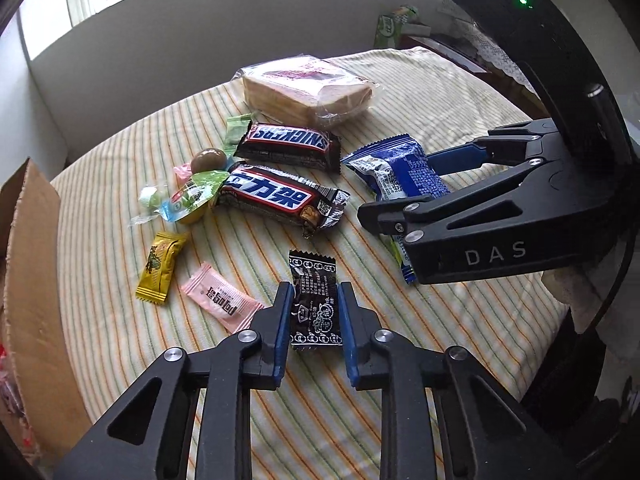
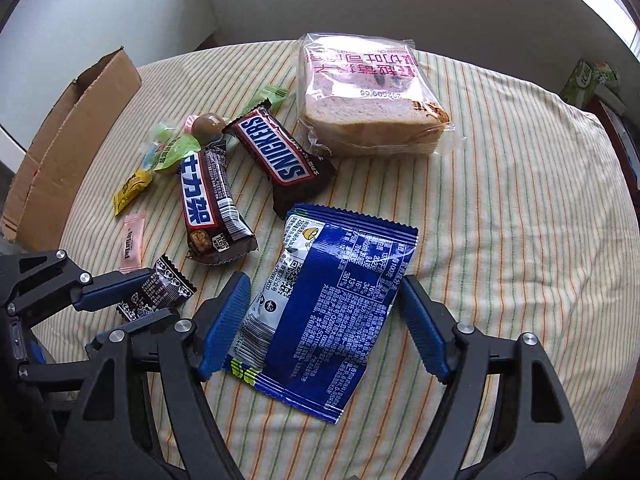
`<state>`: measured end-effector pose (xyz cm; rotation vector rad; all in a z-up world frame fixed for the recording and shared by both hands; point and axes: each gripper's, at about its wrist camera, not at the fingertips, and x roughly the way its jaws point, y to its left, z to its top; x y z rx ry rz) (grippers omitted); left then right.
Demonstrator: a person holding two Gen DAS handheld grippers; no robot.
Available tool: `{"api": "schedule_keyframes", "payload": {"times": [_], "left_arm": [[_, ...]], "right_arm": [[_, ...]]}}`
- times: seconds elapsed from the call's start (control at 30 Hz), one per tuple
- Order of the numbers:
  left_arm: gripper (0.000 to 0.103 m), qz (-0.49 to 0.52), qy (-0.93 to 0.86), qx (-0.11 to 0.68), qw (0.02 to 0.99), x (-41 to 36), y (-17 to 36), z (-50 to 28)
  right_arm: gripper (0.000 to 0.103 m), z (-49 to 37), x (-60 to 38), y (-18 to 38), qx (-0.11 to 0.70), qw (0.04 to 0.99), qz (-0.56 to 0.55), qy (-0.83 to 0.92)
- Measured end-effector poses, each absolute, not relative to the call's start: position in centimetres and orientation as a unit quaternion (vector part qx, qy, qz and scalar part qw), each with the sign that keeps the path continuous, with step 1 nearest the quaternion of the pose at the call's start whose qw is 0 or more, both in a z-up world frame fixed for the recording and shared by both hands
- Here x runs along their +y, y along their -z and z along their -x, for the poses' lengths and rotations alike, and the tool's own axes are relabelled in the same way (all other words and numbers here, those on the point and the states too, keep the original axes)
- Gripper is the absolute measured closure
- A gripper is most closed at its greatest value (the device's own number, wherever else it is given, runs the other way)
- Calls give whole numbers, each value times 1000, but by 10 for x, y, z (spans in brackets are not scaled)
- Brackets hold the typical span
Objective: Organize snacks
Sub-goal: 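Grasp the black wrapped candy with the left tool while the right closes on the blue packet, then lift the blue packet with the right tool while the left holds the black candy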
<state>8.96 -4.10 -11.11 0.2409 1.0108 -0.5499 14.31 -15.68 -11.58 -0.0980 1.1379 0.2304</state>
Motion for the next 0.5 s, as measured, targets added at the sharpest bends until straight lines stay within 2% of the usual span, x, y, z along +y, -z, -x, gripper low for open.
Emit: {"api": "schedule_keyframes", "payload": {"times": [0.1,0.5], "left_arm": [[82,-100,256,477,835,-38,112,-89],[83,-44,247,477,842,-21,110,-82]], "right_arm": [[35,-142,-156,115,533,837,62,-110],[44,-136,-169,114,523,842,36,-127]]}}
